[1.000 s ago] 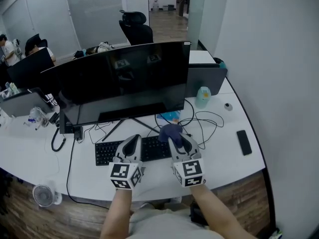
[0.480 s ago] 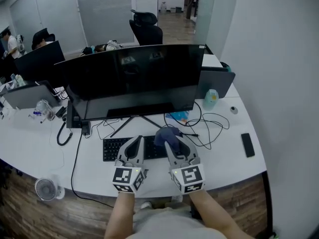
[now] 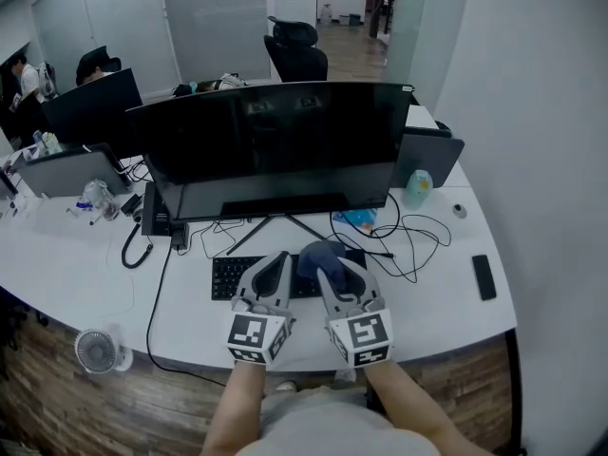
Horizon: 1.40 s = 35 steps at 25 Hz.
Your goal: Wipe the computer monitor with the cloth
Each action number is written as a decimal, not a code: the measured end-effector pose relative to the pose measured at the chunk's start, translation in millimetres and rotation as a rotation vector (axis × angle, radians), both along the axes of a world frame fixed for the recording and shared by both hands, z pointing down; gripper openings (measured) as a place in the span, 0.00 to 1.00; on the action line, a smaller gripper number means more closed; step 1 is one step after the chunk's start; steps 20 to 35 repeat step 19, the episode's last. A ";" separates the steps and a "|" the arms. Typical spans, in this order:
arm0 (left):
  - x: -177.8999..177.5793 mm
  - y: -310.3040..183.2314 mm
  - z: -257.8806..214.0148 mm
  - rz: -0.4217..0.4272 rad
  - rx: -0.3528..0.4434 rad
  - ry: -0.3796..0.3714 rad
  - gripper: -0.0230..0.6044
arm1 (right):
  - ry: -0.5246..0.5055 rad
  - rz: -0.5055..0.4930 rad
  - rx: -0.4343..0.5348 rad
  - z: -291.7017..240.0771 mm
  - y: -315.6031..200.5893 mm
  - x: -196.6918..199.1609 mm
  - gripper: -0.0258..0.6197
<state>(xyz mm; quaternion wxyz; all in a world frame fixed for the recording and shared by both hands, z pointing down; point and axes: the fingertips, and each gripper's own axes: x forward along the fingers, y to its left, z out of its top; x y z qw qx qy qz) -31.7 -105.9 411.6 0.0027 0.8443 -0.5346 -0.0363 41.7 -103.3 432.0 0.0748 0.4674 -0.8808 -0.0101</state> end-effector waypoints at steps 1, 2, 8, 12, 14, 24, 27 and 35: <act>-0.5 0.1 -0.6 0.002 0.001 -0.005 0.05 | -0.002 0.000 0.000 0.3 0.3 -1.3 0.22; -0.8 0.4 -1.0 0.004 0.000 -0.011 0.05 | -0.005 0.000 -0.001 0.6 0.5 -2.3 0.22; -4.0 3.3 -2.0 0.009 -0.003 -0.033 0.05 | -0.039 0.013 -0.004 -3.2 -4.2 -2.7 0.22; -6.9 6.8 -7.3 0.004 0.024 -0.029 0.05 | -0.056 0.007 -0.003 -6.4 -2.5 -5.3 0.22; -7.7 9.4 -3.8 0.007 0.008 -0.035 0.05 | -0.057 0.003 -0.001 -6.8 -0.2 -7.8 0.22; -9.7 13.2 -11.6 0.009 0.038 -0.036 0.05 | -0.058 -0.006 -0.003 -4.7 4.6 -12.3 0.22; -9.7 13.2 -11.6 0.009 0.038 -0.036 0.05 | -0.058 -0.006 -0.003 -4.7 4.6 -12.3 0.22; -9.7 13.2 -11.6 0.009 0.038 -0.036 0.05 | -0.058 -0.006 -0.003 -4.7 4.6 -12.3 0.22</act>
